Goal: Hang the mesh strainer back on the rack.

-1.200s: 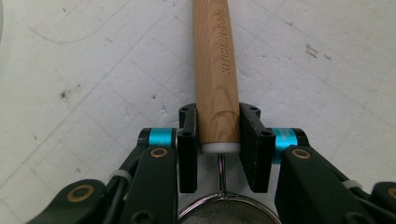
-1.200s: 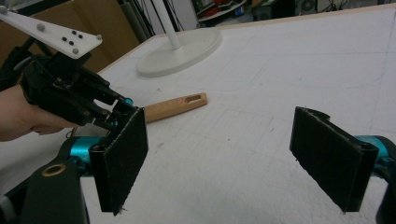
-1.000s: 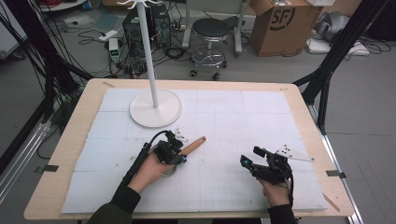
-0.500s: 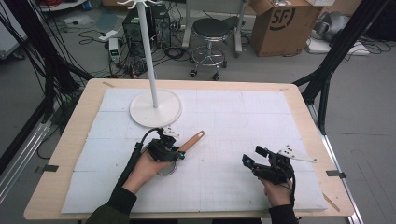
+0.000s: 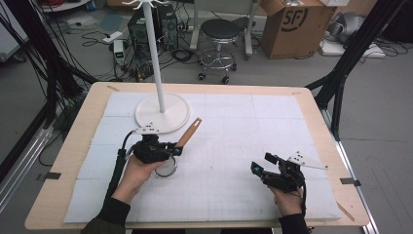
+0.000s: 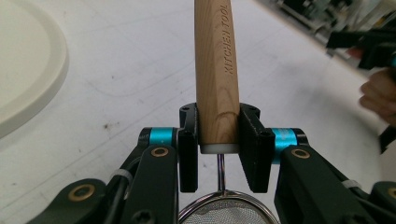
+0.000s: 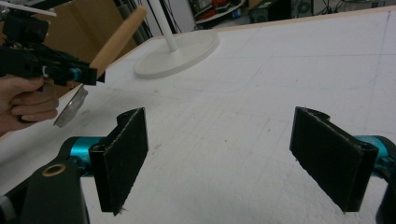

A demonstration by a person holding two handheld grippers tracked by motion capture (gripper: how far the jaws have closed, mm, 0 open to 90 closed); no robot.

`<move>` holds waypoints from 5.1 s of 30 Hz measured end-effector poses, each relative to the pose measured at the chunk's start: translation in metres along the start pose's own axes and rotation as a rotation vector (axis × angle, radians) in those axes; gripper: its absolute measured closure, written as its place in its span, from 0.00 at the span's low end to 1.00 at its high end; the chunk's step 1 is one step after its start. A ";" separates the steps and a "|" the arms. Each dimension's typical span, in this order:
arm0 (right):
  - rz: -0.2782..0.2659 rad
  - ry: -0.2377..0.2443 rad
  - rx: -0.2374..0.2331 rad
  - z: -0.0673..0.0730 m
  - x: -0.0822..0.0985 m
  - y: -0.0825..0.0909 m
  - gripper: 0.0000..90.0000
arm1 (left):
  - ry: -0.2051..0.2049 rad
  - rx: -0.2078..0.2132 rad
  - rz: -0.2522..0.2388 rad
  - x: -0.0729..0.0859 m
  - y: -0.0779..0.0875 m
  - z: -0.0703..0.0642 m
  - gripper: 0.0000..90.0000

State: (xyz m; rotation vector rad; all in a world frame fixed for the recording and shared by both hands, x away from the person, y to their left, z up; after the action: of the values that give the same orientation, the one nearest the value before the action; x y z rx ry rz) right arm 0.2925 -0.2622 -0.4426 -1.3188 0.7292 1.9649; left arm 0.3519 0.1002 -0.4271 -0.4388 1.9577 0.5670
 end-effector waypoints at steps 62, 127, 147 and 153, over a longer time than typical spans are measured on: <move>-0.011 -0.035 -0.004 -0.011 0.001 0.000 0.20 | 0.082 0.029 -0.551 -0.116 0.064 0.027 0.79; -0.053 -0.077 0.010 -0.021 -0.002 0.009 0.20 | -0.009 -0.022 -0.679 -0.223 0.068 0.039 0.79; -0.041 -0.081 0.007 -0.020 -0.001 0.007 0.20 | -0.011 -0.016 -0.669 -0.223 0.064 0.042 0.79; -0.042 -0.074 0.007 -0.021 0.000 0.006 0.20 | -0.024 -0.026 -0.659 -0.226 0.062 0.040 0.79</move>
State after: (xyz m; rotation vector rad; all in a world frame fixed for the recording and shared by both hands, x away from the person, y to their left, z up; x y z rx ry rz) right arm 0.2998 -0.2817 -0.4487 -1.2403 0.6669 1.9656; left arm 0.4445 0.1876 -0.2260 -1.0323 1.6492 0.1692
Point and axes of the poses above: each handheld gripper's, and its own axes: y roughly backward along the jaws, x roughly out of its underside, z roughly to its left, the point moved 5 cm from there along -y, roughly forward along the jaws, and after that the axes turned 13 degrees about -z, right-handed, at the moved point
